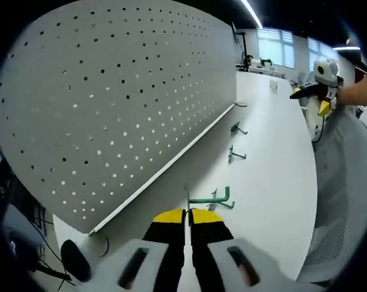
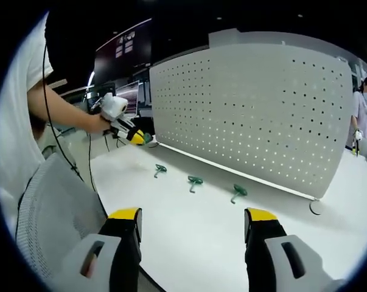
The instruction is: Insert the hook assembly into the mounting plate slot until the hook locks in place.
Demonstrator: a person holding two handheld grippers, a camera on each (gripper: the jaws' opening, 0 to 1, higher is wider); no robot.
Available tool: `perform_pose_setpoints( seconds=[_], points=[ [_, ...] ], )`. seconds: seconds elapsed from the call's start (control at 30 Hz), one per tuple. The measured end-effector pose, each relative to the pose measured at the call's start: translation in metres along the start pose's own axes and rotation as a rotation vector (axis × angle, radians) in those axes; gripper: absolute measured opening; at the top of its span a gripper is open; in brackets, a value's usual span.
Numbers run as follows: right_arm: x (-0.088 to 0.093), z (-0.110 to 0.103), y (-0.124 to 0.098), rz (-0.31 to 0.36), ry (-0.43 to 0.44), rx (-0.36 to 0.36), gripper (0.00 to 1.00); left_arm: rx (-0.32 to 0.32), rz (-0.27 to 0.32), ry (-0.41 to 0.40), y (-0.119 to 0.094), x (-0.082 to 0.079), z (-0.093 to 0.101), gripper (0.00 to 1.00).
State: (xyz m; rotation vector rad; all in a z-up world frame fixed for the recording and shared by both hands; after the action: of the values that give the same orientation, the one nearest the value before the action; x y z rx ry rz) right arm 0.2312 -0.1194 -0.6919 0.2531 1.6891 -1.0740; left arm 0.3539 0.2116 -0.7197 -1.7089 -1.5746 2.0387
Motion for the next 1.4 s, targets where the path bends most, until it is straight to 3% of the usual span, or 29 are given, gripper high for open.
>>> perform_pose_setpoints(
  seconds=[0.1,0.23,0.33,0.43,0.53,0.8,0.9,0.93,1.1,1.4],
  points=[
    [-0.002,0.002,-0.001,0.011,0.006,0.008,0.66,-0.007,0.033,-0.052,-0.005,-0.003,0.002,0.01],
    [-0.002,0.002,-0.001,0.013,0.011,0.010,0.66,-0.027,0.070,-0.059,-0.013,-0.005,0.008,0.01],
    [-0.003,0.003,-0.002,0.023,0.020,0.012,0.66,-0.044,0.133,-0.105,-0.021,-0.012,0.011,0.01],
    [-0.004,0.004,-0.003,0.028,0.021,0.014,0.66,-0.054,0.158,-0.093,-0.026,-0.016,0.015,0.01],
    [-0.006,0.004,-0.004,0.040,0.031,0.011,0.66,-0.062,0.246,-0.119,-0.038,-0.029,0.018,0.01],
    [-0.007,0.005,-0.005,0.050,0.039,0.012,0.66,-0.074,0.368,-0.134,-0.055,-0.047,0.031,0.01],
    [-0.007,0.005,-0.006,0.051,0.039,0.014,0.66,-0.124,0.455,-0.189,-0.063,-0.054,0.028,0.01],
    [-0.007,0.005,-0.006,0.051,0.040,0.014,0.66,-0.109,0.463,-0.227,-0.062,-0.054,0.030,0.01],
    [-0.007,0.005,-0.006,0.056,0.041,0.013,0.66,-0.102,0.455,-0.242,-0.058,-0.050,0.034,0.01],
    [-0.010,0.006,-0.008,0.072,0.045,0.014,0.66,-0.097,0.443,-0.232,-0.055,-0.050,0.037,0.01]
  ],
)
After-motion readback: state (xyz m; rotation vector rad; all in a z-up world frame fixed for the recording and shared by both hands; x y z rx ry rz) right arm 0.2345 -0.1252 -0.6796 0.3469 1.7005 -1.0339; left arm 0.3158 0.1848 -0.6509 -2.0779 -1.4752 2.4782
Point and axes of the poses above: the point that each gripper's makers call its tool centre point, and the gripper's own axes: y roughly forward along the fingers, z roughly to its right, x roughly out of its underside, the point moved 2 cm from there along -y, roughly backward along the fingers, and after that the axes turned 7 degrees about -z, right-handed, at the moved point
